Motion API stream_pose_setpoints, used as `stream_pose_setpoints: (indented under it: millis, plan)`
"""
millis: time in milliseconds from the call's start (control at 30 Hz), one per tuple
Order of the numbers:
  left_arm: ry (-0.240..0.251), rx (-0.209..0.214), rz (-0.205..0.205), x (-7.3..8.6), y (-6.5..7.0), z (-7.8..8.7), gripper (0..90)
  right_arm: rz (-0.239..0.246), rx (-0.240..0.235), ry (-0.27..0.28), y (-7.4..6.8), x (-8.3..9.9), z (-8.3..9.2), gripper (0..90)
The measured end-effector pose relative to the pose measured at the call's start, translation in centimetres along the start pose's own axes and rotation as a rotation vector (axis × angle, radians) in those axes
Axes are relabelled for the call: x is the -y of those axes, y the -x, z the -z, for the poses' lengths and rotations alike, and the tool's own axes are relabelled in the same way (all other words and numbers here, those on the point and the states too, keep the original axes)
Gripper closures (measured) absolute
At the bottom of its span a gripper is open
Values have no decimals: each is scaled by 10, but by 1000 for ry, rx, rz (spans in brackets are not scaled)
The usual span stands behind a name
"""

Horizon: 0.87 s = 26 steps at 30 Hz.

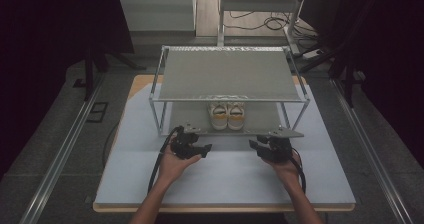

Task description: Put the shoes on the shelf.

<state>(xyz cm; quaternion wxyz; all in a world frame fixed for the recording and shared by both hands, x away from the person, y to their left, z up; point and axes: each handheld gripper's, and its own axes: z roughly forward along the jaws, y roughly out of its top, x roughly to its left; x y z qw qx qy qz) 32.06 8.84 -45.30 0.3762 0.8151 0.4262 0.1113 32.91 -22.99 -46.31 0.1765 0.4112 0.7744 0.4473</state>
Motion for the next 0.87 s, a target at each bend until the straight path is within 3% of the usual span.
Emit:
stream_pose_setpoints:
  millis: [167,300,600,767,867]
  plan:
    - [0,-52,-22,22,1,13,367,4,-11,15,4,21,24,527]
    - [11,-60,10,44,-6,28,358,11,-4,20,11,41,44,503]
    - [20,-101,65,67,-26,42,358,-22,20,20,23,53,54,485]
    - [20,-106,63,68,-27,42,348,-4,20,18,23,53,53,482]
    - [14,-119,53,68,-28,40,334,-18,21,22,27,56,54,481]
